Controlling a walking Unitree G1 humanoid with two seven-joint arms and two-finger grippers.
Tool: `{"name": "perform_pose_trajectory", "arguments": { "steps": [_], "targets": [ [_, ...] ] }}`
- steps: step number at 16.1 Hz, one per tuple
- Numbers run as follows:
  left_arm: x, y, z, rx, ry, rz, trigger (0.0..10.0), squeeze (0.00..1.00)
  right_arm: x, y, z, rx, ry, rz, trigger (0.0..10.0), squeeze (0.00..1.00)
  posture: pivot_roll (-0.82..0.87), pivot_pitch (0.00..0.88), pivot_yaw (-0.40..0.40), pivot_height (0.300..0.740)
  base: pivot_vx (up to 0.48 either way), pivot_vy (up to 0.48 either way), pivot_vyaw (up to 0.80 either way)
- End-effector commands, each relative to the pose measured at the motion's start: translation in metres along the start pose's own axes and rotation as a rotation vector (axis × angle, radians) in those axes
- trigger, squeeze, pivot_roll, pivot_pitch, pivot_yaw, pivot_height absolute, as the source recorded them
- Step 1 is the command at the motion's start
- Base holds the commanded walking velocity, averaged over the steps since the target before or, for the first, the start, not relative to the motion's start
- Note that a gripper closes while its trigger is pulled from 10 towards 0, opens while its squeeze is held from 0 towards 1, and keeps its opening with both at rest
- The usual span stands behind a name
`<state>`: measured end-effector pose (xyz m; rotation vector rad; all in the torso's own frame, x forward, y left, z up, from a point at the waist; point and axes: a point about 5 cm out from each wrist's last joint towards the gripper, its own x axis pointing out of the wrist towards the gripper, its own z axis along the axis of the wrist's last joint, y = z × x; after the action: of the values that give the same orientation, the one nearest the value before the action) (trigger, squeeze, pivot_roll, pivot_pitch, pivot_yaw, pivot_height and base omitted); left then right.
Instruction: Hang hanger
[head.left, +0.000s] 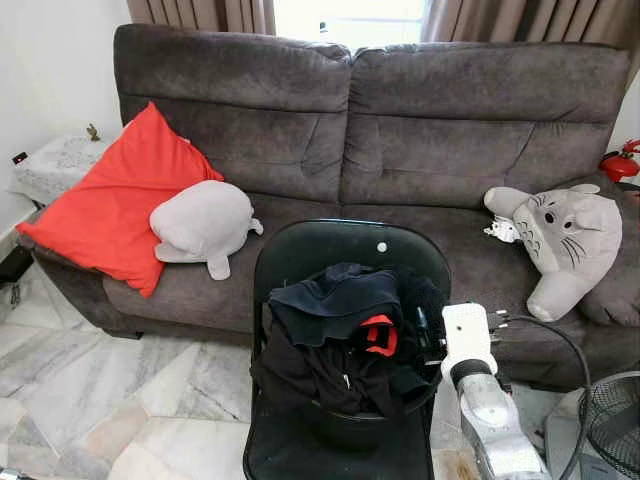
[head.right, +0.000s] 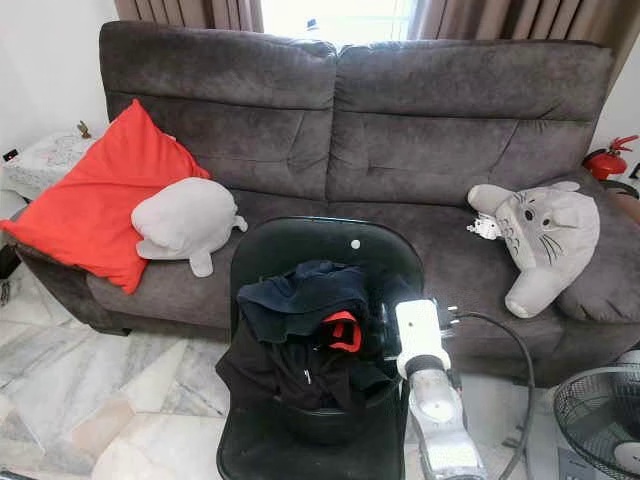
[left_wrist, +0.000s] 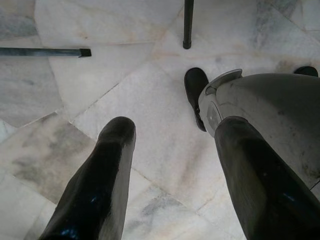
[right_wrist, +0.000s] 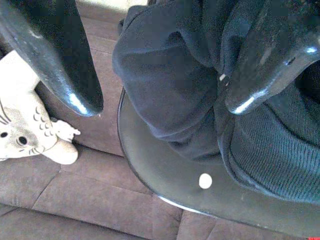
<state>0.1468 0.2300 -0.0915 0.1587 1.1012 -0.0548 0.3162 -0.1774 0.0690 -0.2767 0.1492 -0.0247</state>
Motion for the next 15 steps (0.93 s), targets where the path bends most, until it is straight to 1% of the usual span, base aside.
{"name": "perform_pose_trajectory", "arguments": {
  "steps": [1, 4, 7, 11, 15],
  "targets": [
    [-0.001, 0.004, -0.001, 0.015, 0.010, 0.008, 10.0, 0.00, 0.005, 0.001, 0.004, -0.010, -0.018, 0.018, 10.0, 0.00, 0.03, 0.006, 0.039, 0.740, 0.000, 0.000, 0.00],
    [-0.001, 0.004, -0.001, 0.015, 0.010, 0.009, 10.0, 0.00, 0.012, 0.002, 0.010, -0.026, -0.033, 0.030, 10.0, 0.00, 0.03, 0.007, 0.040, 0.740, 0.000, 0.000, 0.00],
    [-0.001, 0.004, -0.001, 0.014, 0.011, 0.010, 10.0, 0.00, 0.017, 0.009, 0.015, -0.023, -0.056, 0.071, 10.0, 0.00, 0.04, 0.007, 0.041, 0.740, 0.000, 0.000, 0.00],
    [-0.001, 0.004, -0.001, 0.013, 0.012, 0.011, 10.0, 0.00, 0.014, 0.019, 0.012, -0.025, -0.065, 0.120, 10.0, 0.00, 0.04, 0.008, 0.041, 0.740, 0.000, 0.000, 0.00],
    [-0.001, 0.005, -0.001, 0.012, 0.011, 0.011, 10.0, 0.00, 0.014, 0.020, 0.010, -0.028, -0.063, 0.124, 10.0, 0.00, 0.04, 0.010, 0.041, 0.740, 0.000, 0.000, 0.00]
  ]
}}
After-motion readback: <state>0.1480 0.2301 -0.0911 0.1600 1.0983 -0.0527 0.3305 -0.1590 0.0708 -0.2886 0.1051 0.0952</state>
